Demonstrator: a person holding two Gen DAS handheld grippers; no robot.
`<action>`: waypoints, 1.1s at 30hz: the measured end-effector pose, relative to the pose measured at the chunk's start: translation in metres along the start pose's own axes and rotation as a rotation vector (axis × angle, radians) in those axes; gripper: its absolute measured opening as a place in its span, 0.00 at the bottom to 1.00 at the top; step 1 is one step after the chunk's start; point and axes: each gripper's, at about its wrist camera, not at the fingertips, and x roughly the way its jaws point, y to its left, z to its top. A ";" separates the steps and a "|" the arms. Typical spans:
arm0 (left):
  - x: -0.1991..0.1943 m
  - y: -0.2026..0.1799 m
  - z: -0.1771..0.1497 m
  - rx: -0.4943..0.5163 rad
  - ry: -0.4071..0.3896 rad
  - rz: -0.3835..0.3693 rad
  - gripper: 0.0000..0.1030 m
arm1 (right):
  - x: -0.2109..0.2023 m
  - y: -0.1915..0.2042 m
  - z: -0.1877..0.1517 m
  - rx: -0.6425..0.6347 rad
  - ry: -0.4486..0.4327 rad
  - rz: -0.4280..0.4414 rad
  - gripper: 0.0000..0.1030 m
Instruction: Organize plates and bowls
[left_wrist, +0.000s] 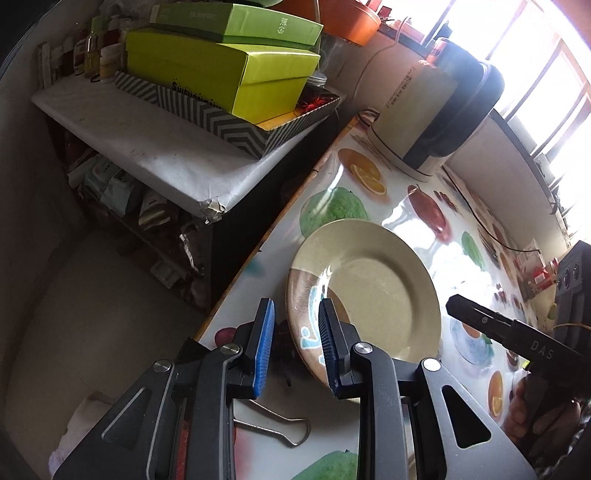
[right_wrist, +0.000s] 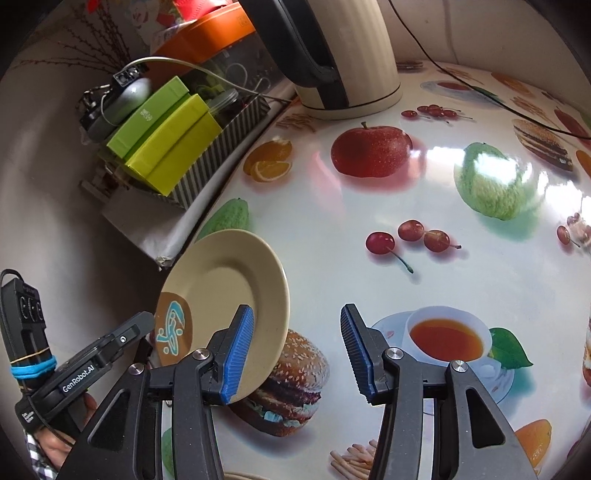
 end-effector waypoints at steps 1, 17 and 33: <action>0.002 0.001 0.000 -0.006 0.005 -0.003 0.25 | 0.002 0.000 0.001 0.000 0.004 0.001 0.48; 0.016 0.002 0.004 -0.026 0.030 -0.012 0.25 | 0.022 0.000 0.007 -0.009 0.040 0.037 0.33; 0.018 0.002 0.003 -0.038 0.029 -0.024 0.20 | 0.026 0.005 0.007 -0.020 0.045 0.064 0.15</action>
